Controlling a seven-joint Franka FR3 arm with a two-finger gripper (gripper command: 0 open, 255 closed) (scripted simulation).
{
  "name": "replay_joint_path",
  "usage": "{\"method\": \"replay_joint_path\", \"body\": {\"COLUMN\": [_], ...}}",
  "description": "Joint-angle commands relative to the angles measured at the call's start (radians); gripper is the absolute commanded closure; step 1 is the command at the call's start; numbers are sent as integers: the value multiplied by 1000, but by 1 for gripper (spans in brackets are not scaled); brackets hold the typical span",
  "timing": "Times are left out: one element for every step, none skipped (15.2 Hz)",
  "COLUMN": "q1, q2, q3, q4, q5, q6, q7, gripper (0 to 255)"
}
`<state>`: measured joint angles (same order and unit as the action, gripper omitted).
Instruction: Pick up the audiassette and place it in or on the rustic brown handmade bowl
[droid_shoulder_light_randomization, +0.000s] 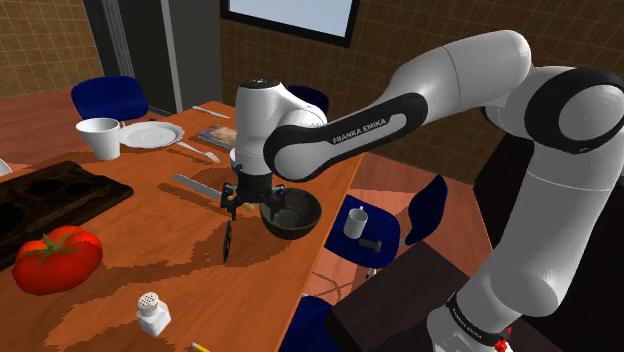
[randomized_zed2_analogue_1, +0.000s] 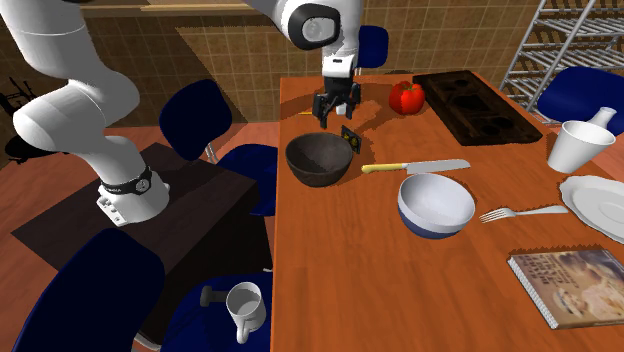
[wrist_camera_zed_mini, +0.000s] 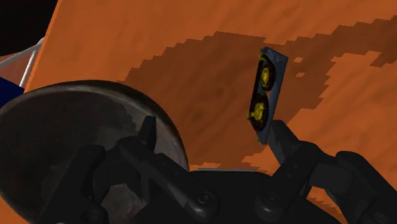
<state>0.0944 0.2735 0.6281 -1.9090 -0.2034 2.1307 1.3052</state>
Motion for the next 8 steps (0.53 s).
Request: {"method": "replay_joint_path", "body": {"q1": [41, 64, 88, 112, 131, 133, 135, 137], "q2": [86, 130, 174, 217, 252, 258, 264, 271], "q3": [-14, -24, -35, -46, -55, -58, -61, -64], "q4": [68, 110, 155, 201, 240, 235, 231, 226], "q5": [-51, -73, -92, -110, -123, -126, -130, -135], "q6": [-2, -9, -17, -26, -34, -23, -13, -3], "q7": [63, 88, 111, 132, 146, 148, 151, 154], "gripper": [0, 0, 0, 0, 0, 0, 0, 0]}}
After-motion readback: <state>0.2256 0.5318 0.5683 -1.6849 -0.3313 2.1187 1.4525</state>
